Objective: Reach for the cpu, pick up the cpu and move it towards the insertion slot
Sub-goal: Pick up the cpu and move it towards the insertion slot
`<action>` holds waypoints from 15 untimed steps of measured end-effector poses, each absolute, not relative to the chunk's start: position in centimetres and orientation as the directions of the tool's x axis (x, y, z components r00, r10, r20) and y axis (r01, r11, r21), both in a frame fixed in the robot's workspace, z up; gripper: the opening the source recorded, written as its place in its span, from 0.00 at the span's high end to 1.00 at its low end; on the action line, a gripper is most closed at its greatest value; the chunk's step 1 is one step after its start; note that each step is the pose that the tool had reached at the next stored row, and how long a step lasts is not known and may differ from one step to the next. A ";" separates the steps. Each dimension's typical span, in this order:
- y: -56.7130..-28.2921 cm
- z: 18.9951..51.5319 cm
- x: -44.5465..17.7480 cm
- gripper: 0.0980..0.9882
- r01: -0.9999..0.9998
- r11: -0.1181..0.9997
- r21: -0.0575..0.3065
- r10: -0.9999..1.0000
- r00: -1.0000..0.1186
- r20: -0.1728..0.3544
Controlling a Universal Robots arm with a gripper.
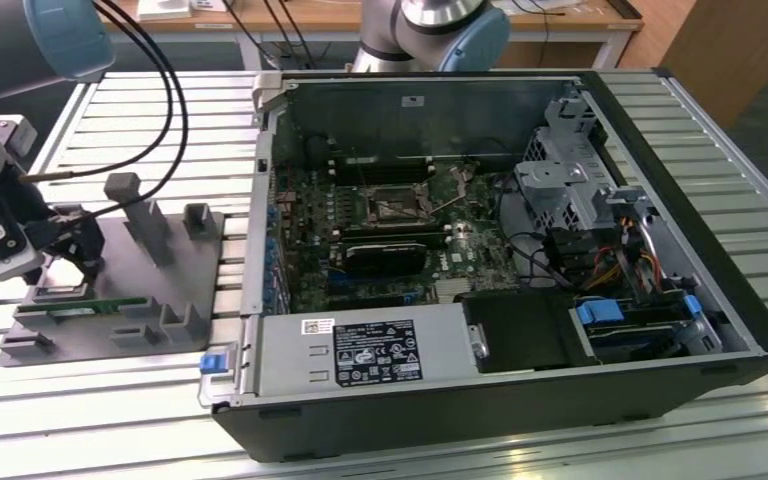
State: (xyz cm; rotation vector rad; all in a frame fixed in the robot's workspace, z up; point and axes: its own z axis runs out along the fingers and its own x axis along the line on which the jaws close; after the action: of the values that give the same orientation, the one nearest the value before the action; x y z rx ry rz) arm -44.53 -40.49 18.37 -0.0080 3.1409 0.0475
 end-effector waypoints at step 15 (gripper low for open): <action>-40.5 18.4 -44.4 0.50 -0.005 1.000 0.030 -0.005 -1.000 0.000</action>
State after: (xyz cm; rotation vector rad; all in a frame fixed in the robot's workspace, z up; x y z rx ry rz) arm -44.43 -40.50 18.42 -0.0081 3.1409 0.0476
